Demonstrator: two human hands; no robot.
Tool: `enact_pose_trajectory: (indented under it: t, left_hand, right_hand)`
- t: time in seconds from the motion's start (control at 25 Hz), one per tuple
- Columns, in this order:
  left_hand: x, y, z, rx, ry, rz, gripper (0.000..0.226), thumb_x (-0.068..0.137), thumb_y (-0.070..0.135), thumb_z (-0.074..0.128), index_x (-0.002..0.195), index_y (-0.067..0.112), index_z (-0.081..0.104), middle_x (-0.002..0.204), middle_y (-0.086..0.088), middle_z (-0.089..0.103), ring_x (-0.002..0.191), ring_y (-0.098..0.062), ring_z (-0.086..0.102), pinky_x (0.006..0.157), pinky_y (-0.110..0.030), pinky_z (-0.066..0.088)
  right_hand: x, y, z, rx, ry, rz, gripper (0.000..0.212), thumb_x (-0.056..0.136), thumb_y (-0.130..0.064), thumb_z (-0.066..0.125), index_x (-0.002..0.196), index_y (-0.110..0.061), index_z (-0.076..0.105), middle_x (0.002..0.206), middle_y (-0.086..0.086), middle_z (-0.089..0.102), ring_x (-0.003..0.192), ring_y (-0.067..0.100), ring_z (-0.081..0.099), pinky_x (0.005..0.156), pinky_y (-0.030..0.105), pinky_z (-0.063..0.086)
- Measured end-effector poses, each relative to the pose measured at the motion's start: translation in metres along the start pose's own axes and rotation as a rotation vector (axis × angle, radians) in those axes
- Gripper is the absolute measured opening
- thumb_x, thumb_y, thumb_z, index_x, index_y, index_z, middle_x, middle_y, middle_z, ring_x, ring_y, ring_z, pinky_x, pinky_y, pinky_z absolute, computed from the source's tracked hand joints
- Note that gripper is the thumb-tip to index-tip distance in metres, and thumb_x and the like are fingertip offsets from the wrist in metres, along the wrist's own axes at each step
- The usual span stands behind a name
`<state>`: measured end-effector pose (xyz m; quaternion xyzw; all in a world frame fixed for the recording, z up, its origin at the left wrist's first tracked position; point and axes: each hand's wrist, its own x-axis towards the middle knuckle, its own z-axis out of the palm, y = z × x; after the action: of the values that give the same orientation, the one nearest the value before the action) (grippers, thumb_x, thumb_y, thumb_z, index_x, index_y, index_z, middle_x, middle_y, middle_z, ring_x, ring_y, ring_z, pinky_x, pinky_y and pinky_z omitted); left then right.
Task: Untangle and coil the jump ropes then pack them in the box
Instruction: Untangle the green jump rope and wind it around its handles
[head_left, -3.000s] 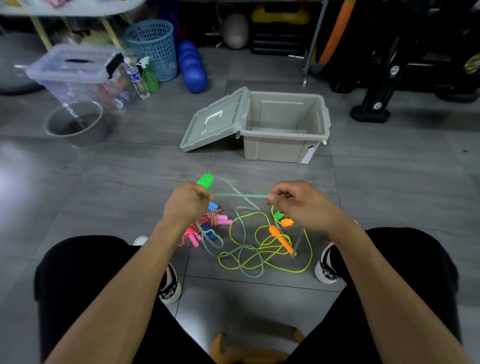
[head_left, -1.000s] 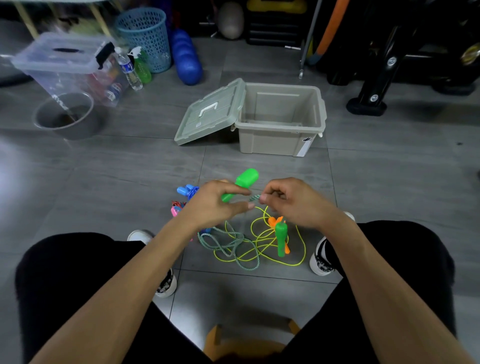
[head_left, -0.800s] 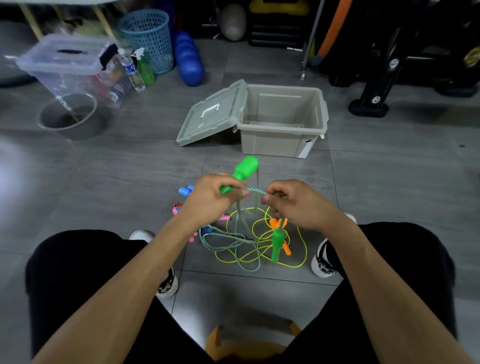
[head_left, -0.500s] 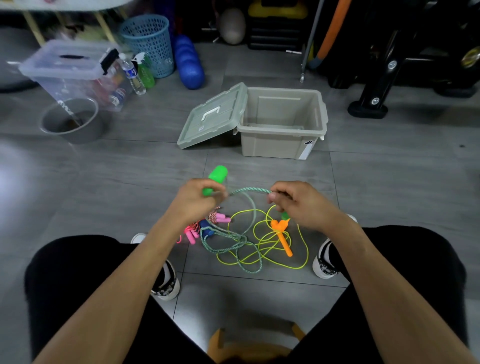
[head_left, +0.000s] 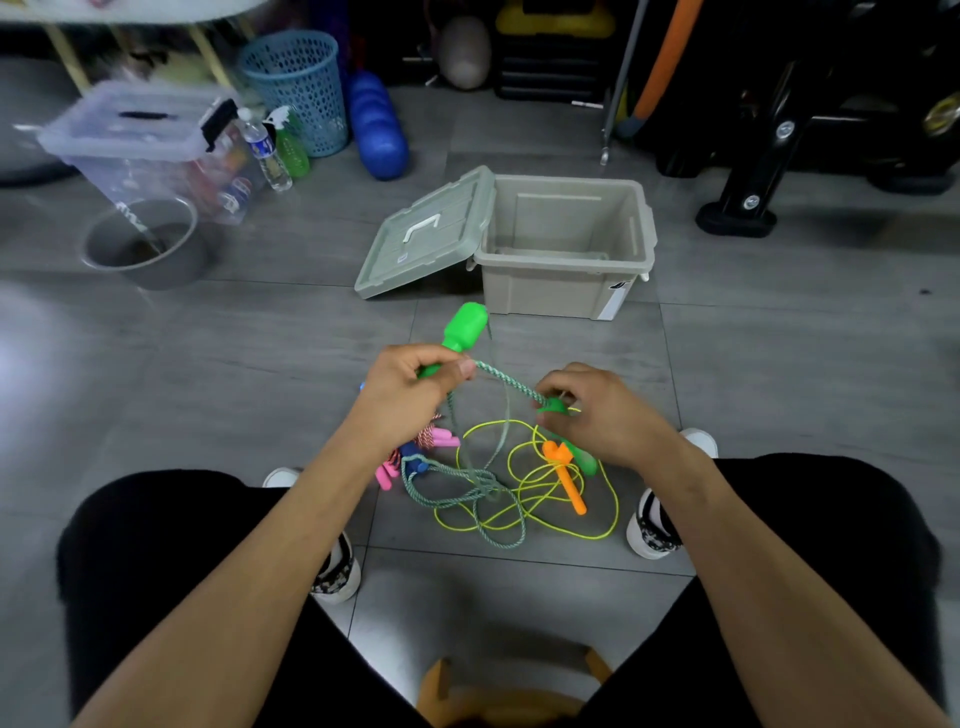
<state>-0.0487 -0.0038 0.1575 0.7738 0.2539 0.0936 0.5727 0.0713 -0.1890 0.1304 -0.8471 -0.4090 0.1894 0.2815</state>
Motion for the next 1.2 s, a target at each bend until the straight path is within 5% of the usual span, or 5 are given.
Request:
enact_pose_trajectory:
  t: [0.28,0.48,0.8,1.04,1.2]
  left_hand:
    - [0.000,-0.016,0.006,0.192,0.010,-0.159,0.049,0.097,0.032,0.052,0.143,0.037,0.033,0.113,0.003,0.063,0.091,-0.018,0.062,0.080,-0.025,0.050]
    - [-0.017,-0.017,0.036,0.103,-0.108,-0.159,0.019,0.098,0.032,0.051,0.100,0.017,0.062,0.087,-0.018,0.069,0.070,-0.027,0.063,0.068,-0.049,0.053]
    - [-0.020,-0.011,0.041,-0.113,-0.090,-0.281,0.023,0.097,0.035,0.053,0.111,0.017,0.055,0.066,-0.008,0.065,0.042,-0.018,0.053,0.044,-0.024,0.047]
    - [-0.015,-0.009,0.025,-0.021,-0.206,-0.114,0.021,0.097,0.034,0.053,0.084,0.020,0.062,0.051,0.001,0.058,0.035,-0.015,0.048,0.039,-0.021,0.038]
    - [-0.019,-0.008,0.019,-0.005,-0.365,-0.048,0.027,0.097,0.035,0.050,0.086,0.013,0.061,0.062,-0.011,0.062,0.036,-0.017,0.046,0.040,-0.023,0.039]
  right_hand:
    - [0.005,-0.014,-0.002,0.586,0.108,0.376,0.024,0.087,-0.022,0.068,0.107,-0.012,0.059,0.087,0.006,0.072,0.076,0.019,0.069,0.073,0.028,0.057]
    - [0.004,-0.028,0.006,0.991,0.231,0.397,0.023,0.090,-0.008,0.061,0.112,-0.006,0.055,0.084,0.012,0.069,0.072,0.019,0.070,0.069,0.027,0.059]
    - [0.010,-0.028,0.019,0.782,0.360,0.348,0.010,0.091,-0.015,0.061,0.099,-0.011,0.058,0.077,0.002,0.070,0.079,0.022,0.071,0.078,0.039,0.059]
    - [0.011,-0.024,0.005,0.275,0.409,0.122,0.032,0.088,-0.046,0.059,0.105,-0.019,0.063,0.100,-0.006,0.056,0.092,0.004,0.054,0.081,0.008,0.039]
    - [0.009,-0.031,0.012,0.383,0.181,0.088,0.038,0.094,-0.048,0.046,0.073,-0.018,0.055,0.064,-0.004,0.053,0.063,0.007,0.049,0.060,0.020,0.038]
